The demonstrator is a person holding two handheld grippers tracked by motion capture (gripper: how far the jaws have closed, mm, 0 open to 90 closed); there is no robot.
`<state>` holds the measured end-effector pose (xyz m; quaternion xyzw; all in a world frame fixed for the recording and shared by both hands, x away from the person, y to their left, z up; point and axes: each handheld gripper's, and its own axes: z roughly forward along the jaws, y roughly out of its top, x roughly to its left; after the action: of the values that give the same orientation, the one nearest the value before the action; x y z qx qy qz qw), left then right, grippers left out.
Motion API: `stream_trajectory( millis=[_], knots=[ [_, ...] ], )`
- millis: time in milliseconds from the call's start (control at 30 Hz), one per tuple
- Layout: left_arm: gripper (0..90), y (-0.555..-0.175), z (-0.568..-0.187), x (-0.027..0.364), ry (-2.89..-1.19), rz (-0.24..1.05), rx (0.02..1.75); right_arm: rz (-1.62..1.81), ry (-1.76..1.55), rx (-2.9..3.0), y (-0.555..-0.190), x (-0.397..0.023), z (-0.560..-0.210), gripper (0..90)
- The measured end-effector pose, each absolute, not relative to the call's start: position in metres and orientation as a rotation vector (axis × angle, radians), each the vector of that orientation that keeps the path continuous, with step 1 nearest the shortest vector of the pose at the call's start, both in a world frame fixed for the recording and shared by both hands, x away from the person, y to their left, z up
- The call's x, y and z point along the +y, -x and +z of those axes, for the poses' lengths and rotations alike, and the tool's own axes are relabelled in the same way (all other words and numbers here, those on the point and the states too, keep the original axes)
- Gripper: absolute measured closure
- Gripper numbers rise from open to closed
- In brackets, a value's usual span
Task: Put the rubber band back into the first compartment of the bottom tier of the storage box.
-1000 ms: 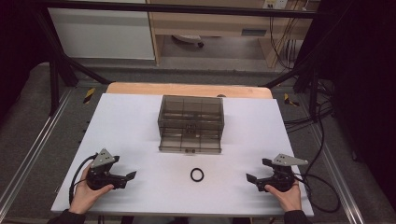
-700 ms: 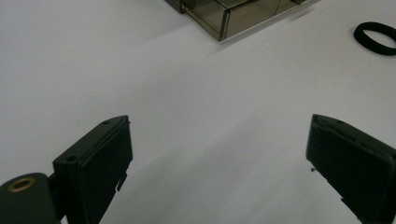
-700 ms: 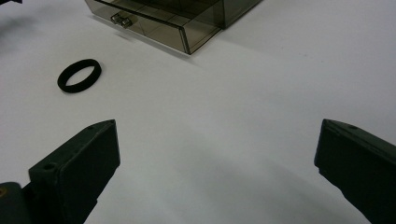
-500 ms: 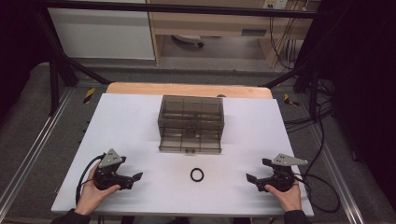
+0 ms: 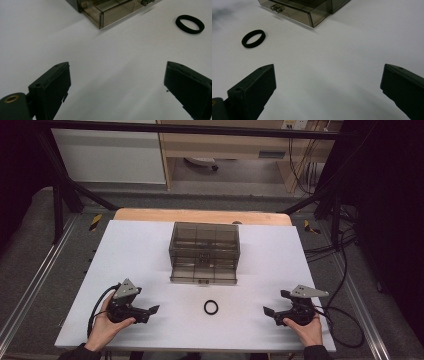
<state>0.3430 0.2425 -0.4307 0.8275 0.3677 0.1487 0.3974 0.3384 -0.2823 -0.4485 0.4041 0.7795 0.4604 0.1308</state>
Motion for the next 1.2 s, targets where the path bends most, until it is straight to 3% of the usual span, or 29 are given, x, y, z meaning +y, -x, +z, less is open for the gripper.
stream_trajectory(
  millis=[1200],
  knots=[
    [6.7,-0.356,-0.421,0.177,-2.147,0.316,0.852,1.333,-1.163,2.267,-0.339,-0.282,-0.449,0.8]
  ],
)
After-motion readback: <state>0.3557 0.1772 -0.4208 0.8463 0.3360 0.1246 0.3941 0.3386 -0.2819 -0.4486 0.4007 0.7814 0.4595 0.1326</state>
